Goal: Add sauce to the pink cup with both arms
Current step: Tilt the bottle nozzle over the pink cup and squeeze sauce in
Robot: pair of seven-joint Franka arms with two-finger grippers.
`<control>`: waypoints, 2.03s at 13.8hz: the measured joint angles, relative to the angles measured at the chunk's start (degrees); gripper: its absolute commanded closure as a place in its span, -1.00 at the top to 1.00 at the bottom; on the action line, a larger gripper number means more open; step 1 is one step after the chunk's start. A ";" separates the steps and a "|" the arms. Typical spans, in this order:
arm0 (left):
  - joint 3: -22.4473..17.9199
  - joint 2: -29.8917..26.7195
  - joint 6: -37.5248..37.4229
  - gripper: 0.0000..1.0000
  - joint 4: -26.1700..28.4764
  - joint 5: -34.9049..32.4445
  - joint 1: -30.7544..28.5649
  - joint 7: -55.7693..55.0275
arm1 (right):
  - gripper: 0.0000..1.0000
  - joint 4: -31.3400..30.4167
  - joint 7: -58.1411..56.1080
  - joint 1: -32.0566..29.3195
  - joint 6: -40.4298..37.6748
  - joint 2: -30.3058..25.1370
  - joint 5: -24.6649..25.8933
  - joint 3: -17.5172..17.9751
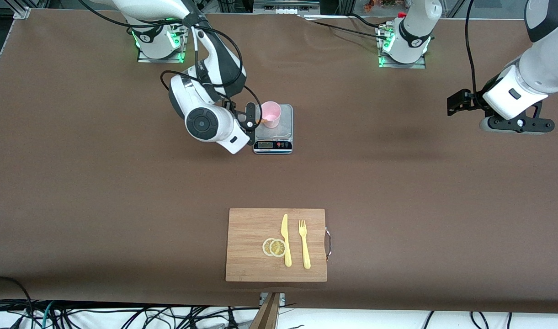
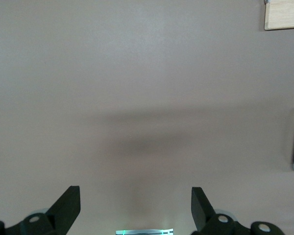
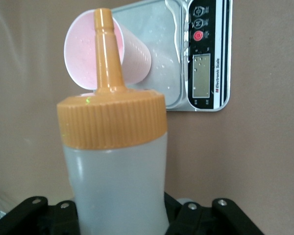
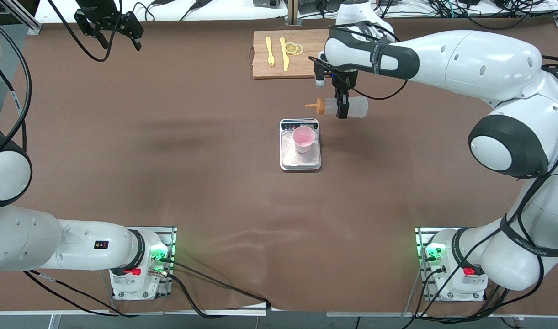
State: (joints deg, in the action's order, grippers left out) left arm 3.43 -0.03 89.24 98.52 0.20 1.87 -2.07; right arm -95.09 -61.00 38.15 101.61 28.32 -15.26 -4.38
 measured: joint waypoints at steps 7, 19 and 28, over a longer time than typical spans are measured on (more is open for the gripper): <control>0.00 0.00 0.00 0.99 0.15 0.00 0.00 0.22 | -1.00 -0.29 0.31 1.61 0.00 0.74 3.53 0.00; 0.00 0.01 0.00 0.99 0.17 0.00 0.00 0.23 | -1.00 -0.42 1.11 3.73 -0.30 0.99 8.14 0.00; 0.00 0.03 0.00 0.99 0.18 0.12 0.00 0.23 | -1.00 0.20 3.86 5.19 -2.16 0.97 12.05 0.00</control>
State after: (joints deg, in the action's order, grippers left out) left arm 3.44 0.00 89.24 98.70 0.32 1.87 -1.84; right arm -94.89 -57.14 43.34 99.45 29.28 -3.21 -4.38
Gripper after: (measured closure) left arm 0.004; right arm 0.727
